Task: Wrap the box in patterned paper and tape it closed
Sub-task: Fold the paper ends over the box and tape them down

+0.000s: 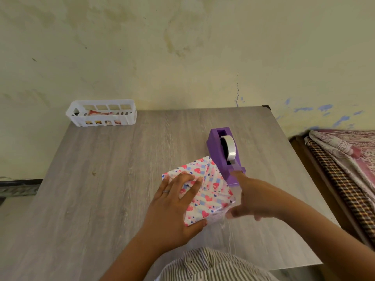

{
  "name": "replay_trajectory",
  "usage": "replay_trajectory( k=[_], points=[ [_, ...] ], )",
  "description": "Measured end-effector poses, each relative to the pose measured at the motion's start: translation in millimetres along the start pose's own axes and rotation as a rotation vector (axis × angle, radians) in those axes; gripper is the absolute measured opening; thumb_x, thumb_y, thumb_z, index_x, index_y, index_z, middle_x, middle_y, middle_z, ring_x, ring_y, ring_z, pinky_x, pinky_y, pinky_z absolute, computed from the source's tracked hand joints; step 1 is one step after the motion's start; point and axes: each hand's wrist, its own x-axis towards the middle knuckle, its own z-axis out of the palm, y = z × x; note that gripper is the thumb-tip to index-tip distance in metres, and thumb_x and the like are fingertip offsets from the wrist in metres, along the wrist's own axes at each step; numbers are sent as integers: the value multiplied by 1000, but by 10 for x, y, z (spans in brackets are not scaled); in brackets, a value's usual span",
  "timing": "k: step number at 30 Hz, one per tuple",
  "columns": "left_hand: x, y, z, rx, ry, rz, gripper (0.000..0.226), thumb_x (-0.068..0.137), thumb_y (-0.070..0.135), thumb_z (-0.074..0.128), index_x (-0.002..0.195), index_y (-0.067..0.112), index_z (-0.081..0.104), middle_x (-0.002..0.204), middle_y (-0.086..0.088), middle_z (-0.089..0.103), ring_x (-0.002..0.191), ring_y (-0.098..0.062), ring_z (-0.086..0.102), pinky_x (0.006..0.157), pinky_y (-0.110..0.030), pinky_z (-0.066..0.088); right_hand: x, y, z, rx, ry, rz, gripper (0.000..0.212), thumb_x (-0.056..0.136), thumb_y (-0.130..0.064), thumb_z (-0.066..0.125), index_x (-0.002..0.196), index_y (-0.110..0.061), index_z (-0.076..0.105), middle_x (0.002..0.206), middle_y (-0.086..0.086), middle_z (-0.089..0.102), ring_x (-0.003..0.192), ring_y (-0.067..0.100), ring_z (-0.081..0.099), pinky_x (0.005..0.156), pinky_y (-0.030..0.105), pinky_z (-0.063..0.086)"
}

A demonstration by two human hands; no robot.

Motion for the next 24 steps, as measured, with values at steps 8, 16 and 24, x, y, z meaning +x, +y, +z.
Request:
replay_trajectory(
  k=[8, 16, 24],
  points=[
    [238, 144, -296, 168, -247, -98, 109, 69, 81, 48, 144, 26, -8, 153, 5, -28, 140, -13, -27, 111, -50, -20, 8, 70, 440, 562, -26, -166, 56, 80, -39, 72, 125, -27, 43, 93, 7, 67, 76, 21, 68, 68, 36, 59],
    [446, 65, -12, 179, -145, -128, 110, 60, 86, 31, 141, 11, 36, 144, -10, 43, 131, -29, 44, 110, -47, 23, 119, -2, 507, 206, 260, -314, 51, 90, -41, 58, 136, -25, 40, 127, -5, 60, 113, 16, 57, 88, 24, 46],
    [515, 39, 57, 195, -109, -153, 111, 62, 85, 34, 145, 11, 32, 151, -7, 34, 138, -22, 30, 107, -45, 18, 334, 260, 189, 577, 120, -321, 20, 86, -23, 68, 103, -28, 60, 77, -6, 65, 64, 8, 60, 58, 26, 51]
  ],
)
